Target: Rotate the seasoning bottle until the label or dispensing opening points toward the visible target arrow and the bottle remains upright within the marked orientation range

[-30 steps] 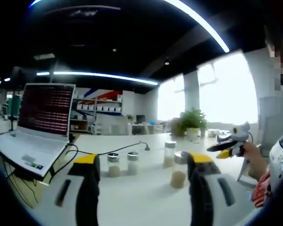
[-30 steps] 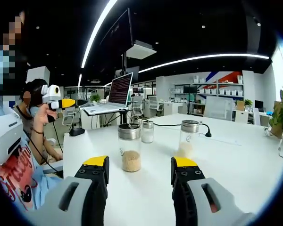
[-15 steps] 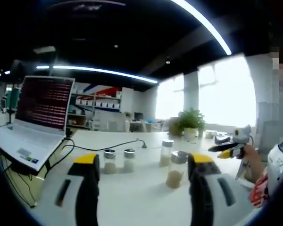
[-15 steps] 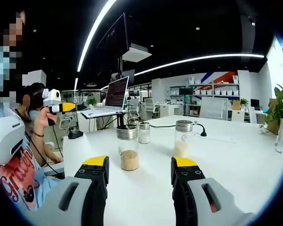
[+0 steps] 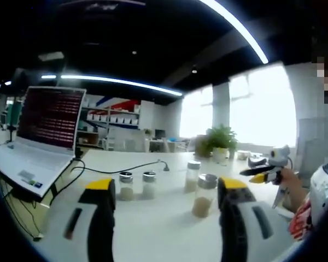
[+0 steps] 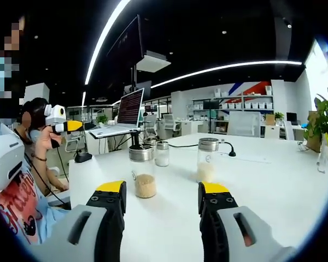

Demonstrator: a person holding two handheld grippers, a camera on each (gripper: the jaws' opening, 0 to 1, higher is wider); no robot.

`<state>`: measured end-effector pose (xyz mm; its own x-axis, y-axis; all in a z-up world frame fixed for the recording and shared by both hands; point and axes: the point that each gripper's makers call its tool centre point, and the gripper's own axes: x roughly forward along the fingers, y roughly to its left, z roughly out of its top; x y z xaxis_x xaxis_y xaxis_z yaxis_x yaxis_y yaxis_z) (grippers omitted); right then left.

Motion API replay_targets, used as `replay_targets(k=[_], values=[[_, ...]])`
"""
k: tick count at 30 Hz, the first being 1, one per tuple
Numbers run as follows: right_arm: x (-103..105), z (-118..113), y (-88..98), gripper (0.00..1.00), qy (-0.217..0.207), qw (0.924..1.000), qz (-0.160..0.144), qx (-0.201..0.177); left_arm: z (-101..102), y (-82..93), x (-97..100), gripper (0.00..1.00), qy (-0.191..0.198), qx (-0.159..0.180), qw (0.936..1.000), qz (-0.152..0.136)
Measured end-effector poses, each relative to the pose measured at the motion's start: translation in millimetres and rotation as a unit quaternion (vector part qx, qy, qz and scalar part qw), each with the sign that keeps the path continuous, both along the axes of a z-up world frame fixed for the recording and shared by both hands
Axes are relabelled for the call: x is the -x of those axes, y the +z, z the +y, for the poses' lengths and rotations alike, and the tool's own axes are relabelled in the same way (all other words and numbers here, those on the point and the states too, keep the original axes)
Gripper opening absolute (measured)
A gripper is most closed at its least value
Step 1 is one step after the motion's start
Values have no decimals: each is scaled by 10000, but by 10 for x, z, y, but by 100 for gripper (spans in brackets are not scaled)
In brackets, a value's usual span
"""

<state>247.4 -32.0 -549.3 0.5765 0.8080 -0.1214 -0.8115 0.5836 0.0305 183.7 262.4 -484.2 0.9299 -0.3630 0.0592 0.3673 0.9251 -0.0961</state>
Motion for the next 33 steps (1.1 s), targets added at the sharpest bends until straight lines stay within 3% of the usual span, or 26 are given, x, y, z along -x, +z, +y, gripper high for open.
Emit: replay_targets(k=[14, 22, 25, 29, 33], values=[[-309, 2, 163, 54, -425, 9988, -194, -144, -88, -42, -28, 81, -85, -24, 10000, 46], [-676, 25, 187, 54, -731, 9970, -207, -109, -70, -25, -12, 81, -66, 53, 10000, 32], [-779, 58, 200, 55, -745, 9967, -100, -295, -38, -1, 7, 81, -23, 85, 10000, -3], [-906, 90, 181, 56, -845, 9961, -184, -169, 14, 31, 15, 81, 55, 112, 9999, -59], [-1027, 161, 201, 56, -865, 9958, -105, -281, 16, 21, 11, 81, 65, 132, 9999, -36]])
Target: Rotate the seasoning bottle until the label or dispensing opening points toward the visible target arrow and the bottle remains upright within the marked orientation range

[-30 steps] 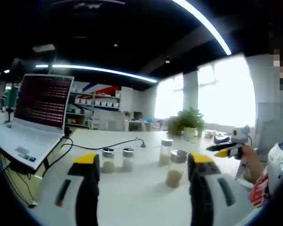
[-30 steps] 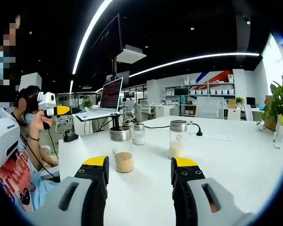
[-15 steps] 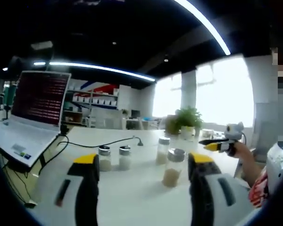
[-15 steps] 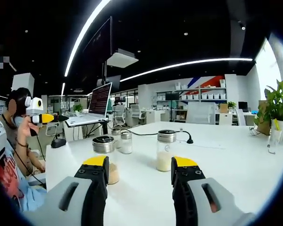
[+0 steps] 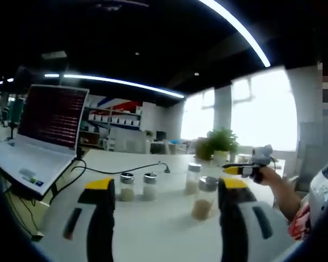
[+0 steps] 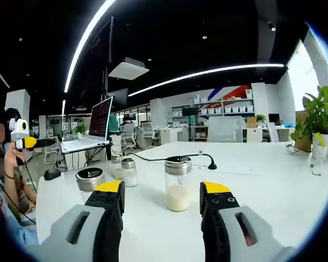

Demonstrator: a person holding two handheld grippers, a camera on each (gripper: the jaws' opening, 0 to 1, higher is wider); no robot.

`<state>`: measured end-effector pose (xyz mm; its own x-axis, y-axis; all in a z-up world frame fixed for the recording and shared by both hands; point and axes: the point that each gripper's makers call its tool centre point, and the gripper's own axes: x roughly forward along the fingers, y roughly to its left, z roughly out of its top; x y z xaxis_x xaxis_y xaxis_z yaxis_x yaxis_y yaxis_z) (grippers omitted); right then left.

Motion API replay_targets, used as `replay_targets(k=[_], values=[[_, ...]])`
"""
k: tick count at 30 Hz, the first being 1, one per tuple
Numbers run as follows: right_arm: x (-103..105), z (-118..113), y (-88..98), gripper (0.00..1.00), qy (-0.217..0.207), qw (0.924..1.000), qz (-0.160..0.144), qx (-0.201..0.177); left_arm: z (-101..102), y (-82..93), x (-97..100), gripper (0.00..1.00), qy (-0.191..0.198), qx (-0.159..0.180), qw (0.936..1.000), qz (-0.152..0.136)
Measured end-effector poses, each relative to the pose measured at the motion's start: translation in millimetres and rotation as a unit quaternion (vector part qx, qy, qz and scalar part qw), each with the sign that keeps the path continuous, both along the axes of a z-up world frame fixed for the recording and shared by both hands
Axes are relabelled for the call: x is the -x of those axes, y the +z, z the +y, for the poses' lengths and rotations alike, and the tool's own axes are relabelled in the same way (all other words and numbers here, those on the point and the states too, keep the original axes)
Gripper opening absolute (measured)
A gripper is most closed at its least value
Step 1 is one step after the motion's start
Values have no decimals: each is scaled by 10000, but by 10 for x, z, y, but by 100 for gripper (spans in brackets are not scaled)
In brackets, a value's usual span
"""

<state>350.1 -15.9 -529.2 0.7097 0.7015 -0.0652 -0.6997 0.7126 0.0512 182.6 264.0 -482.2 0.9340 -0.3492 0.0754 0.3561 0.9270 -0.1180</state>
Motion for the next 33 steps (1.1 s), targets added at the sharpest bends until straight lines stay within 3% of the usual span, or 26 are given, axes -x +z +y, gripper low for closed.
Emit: replay_targets(k=[10, 23, 26, 29, 33], values=[[-241, 251, -41, 57, -9, 9999, 33, 167, 28, 17, 13, 81, 16, 20, 10000, -24], [-739, 370, -100, 59, -511, 9984, -80, 235, 101, 27, 20, 81, 112, 26, 9999, -46], [-872, 399, -135, 67, -732, 9970, -84, 252, 106, 29, 23, 81, 110, 34, 9999, -50], [-948, 459, -145, 61, -754, 9967, -174, 249, 129, 34, 22, 81, 159, 51, 9998, -68], [-1049, 525, -169, 61, -795, 9961, -254, 284, 165, 31, 20, 81, 204, 84, 9997, -59]])
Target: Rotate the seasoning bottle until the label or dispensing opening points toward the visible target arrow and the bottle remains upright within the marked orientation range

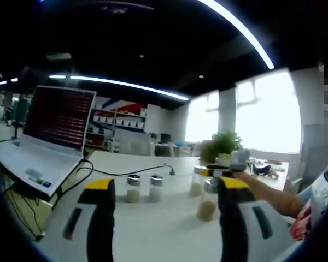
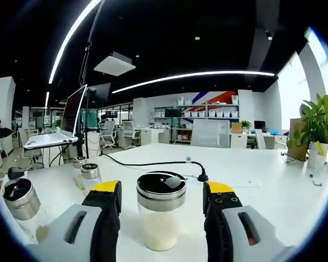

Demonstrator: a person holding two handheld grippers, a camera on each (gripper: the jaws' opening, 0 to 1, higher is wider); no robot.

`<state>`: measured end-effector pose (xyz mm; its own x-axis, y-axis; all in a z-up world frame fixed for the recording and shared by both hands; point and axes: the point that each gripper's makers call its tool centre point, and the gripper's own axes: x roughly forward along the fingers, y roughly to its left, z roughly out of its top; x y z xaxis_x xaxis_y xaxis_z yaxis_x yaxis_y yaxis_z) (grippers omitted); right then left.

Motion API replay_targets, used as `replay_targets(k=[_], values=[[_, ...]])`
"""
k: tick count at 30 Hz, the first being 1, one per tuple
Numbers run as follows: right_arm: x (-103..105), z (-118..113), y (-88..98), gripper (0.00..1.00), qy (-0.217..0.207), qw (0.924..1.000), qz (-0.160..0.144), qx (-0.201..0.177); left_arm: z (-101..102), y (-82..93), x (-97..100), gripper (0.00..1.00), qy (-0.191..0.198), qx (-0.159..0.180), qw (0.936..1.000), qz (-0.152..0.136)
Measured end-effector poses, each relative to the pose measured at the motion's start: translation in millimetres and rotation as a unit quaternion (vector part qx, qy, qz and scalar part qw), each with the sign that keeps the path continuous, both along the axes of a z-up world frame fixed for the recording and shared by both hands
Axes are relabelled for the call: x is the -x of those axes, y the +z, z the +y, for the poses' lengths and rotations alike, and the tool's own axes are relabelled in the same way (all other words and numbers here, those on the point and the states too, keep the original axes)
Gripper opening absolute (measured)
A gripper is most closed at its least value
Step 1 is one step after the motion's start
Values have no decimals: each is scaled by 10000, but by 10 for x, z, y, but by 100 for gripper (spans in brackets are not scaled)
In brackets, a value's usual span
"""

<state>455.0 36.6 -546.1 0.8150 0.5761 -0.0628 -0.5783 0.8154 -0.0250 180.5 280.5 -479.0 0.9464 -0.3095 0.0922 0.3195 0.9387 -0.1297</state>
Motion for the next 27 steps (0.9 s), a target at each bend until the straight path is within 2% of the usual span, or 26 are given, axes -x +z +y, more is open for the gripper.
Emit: replay_targets(k=[6, 11, 16, 23, 25, 27], values=[[-75, -7, -1, 54, -152, 9998, -113, -50, 8, -8, 1, 81, 1, 14, 10000, 3], [-97, 19, -17, 50, -136, 9998, -123, -51, 25, -25, -8, 81, 21, 47, 10000, 31], [-83, 57, -9, 42, -28, 9998, -188, -14, 31, -36, -22, 81, 21, 63, 10000, 56], [-79, 66, -37, 40, -20, 9998, -164, -82, 23, -49, -30, 81, 5, 69, 9999, 77], [-84, 69, -47, 41, -20, 9995, -298, 99, 39, -43, -29, 81, 18, 72, 9999, 73], [-78, 75, -47, 41, 7, 9995, -297, 97, 42, -39, -24, 81, 19, 80, 9999, 66]])
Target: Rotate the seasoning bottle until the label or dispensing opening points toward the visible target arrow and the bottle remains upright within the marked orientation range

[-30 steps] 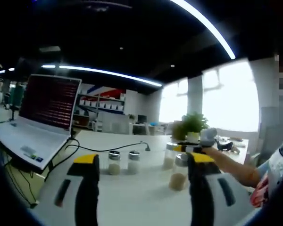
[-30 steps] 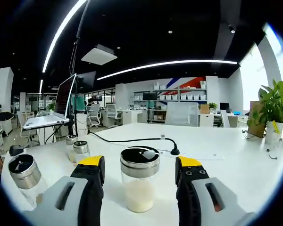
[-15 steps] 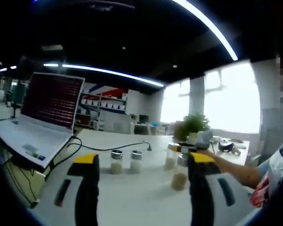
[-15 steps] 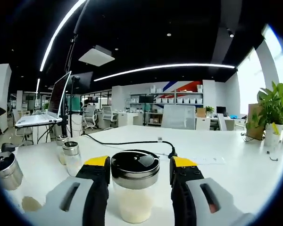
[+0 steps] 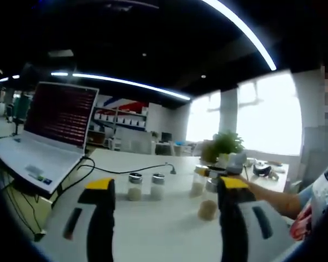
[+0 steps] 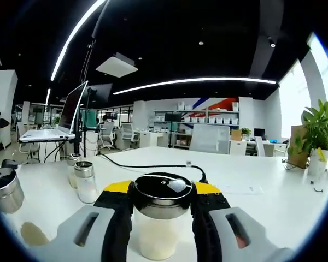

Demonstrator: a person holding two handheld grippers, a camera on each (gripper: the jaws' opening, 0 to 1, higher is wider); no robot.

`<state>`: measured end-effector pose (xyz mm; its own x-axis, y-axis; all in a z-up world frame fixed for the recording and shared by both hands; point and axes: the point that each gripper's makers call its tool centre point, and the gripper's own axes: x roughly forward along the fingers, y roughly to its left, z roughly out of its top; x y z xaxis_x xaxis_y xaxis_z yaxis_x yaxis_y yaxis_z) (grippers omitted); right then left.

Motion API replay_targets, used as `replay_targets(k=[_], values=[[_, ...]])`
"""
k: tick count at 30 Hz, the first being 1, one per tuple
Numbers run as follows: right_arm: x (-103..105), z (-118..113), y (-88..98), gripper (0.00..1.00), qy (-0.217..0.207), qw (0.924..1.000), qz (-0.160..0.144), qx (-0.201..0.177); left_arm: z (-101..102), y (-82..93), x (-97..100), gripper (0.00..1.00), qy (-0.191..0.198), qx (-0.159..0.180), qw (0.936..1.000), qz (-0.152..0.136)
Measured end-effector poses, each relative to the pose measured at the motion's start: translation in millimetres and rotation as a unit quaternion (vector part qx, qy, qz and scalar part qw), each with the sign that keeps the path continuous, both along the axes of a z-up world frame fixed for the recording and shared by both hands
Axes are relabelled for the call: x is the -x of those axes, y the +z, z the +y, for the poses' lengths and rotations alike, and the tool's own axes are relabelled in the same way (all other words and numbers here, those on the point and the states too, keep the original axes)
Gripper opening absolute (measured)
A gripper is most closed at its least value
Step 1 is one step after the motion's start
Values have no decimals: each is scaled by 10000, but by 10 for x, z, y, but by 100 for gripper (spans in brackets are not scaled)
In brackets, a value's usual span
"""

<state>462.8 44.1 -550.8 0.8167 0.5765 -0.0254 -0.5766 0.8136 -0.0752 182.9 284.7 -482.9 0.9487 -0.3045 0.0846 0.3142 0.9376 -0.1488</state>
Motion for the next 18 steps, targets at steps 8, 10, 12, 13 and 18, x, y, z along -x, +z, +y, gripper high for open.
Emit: replay_targets(k=[8, 10, 12, 13, 18], values=[[3, -12, 4, 40, -71, 9999, -9, -73, 2, -2, 0, 81, 11, 2, 10000, 4], [3, -11, 6, 40, -109, 9999, -12, -63, 4, -4, -2, 81, 10, -2, 10000, 11], [4, -12, 8, 40, -98, 9999, -6, -70, 4, -5, -4, 81, 7, -2, 10000, 12], [3, -15, 9, 40, -81, 9999, -1, -92, 4, -6, -5, 81, 6, -2, 10000, 14], [8, -2, 10, 40, -63, 9999, 30, -86, 4, -19, -19, 81, 5, 10, 10000, 40]])
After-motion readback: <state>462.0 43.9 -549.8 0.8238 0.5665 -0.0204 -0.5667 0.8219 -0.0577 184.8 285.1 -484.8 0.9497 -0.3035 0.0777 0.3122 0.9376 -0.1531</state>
